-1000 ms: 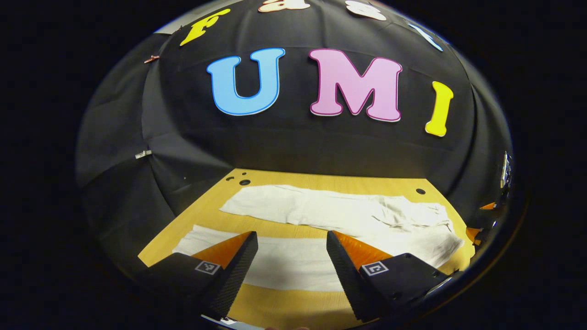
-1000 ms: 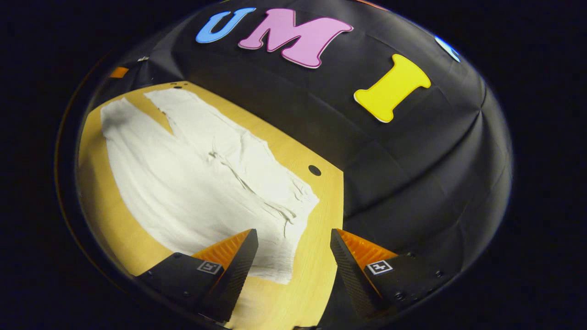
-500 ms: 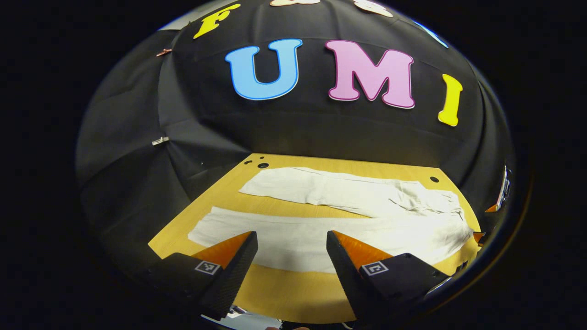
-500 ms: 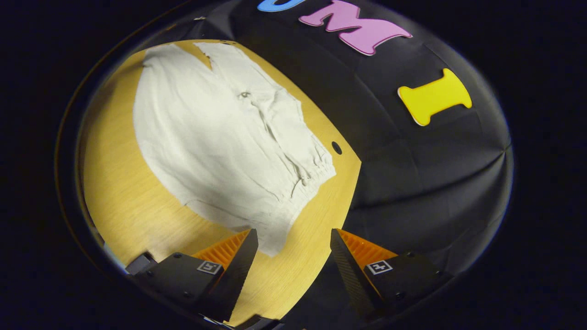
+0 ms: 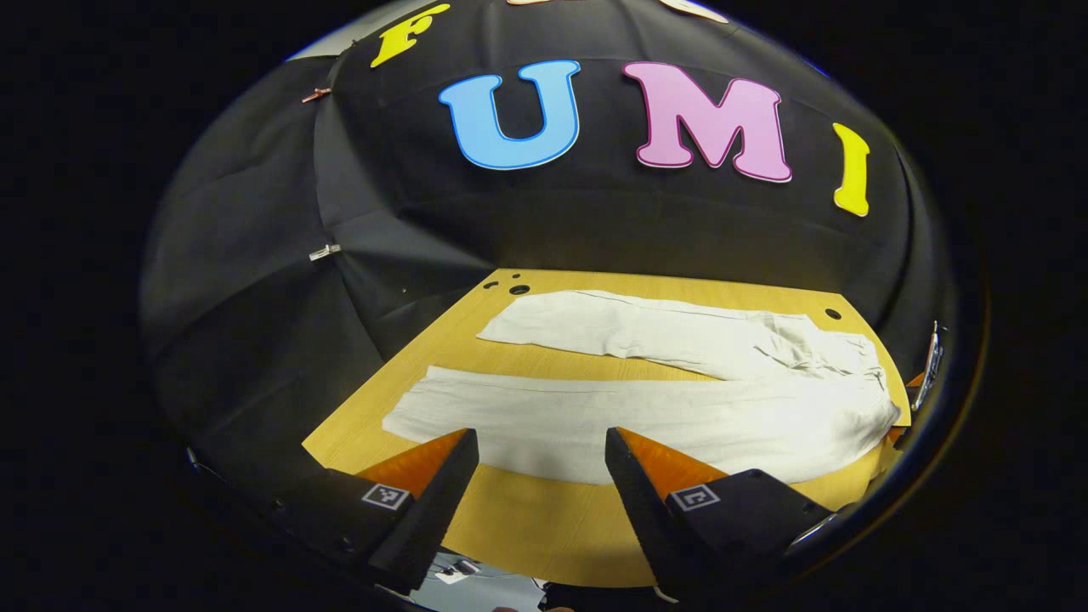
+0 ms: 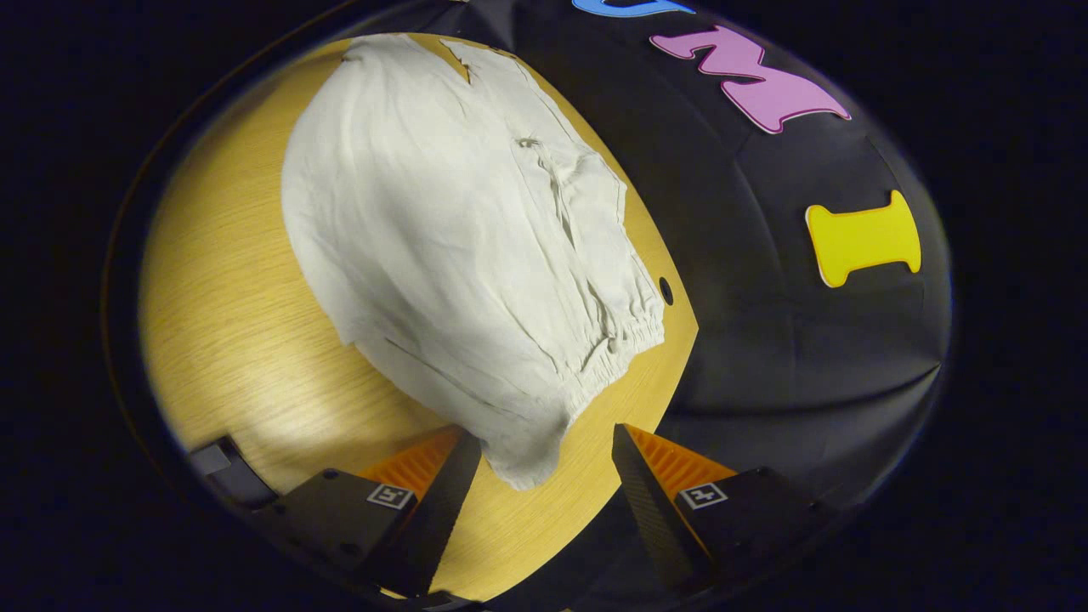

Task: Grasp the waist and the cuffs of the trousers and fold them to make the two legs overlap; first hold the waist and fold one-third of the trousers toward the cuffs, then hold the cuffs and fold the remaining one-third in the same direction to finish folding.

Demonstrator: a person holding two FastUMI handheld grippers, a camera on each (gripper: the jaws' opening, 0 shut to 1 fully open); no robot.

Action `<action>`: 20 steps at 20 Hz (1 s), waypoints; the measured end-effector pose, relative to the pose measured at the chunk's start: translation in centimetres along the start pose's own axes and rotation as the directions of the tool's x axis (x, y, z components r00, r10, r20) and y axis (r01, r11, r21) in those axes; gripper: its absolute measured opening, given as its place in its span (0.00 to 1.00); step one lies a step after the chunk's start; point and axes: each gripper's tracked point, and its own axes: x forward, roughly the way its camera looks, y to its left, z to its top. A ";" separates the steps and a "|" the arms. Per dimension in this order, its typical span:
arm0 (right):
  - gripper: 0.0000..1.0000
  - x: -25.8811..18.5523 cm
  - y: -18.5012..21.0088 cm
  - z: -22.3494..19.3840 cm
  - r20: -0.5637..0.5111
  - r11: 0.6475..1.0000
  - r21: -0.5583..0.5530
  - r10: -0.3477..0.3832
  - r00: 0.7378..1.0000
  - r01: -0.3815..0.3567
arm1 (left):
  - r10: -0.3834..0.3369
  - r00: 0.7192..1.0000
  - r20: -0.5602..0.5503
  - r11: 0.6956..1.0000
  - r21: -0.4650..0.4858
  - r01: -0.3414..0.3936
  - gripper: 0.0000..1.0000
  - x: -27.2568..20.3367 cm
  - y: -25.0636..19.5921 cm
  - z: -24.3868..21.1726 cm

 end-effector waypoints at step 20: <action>0.17 2.9 2.1 0.9 -0.046 0.970 -0.207 0.117 0.992 -0.125 | 0.060 0.998 -0.007 0.937 0.345 -0.054 0.96 3.7 4.8 -5.6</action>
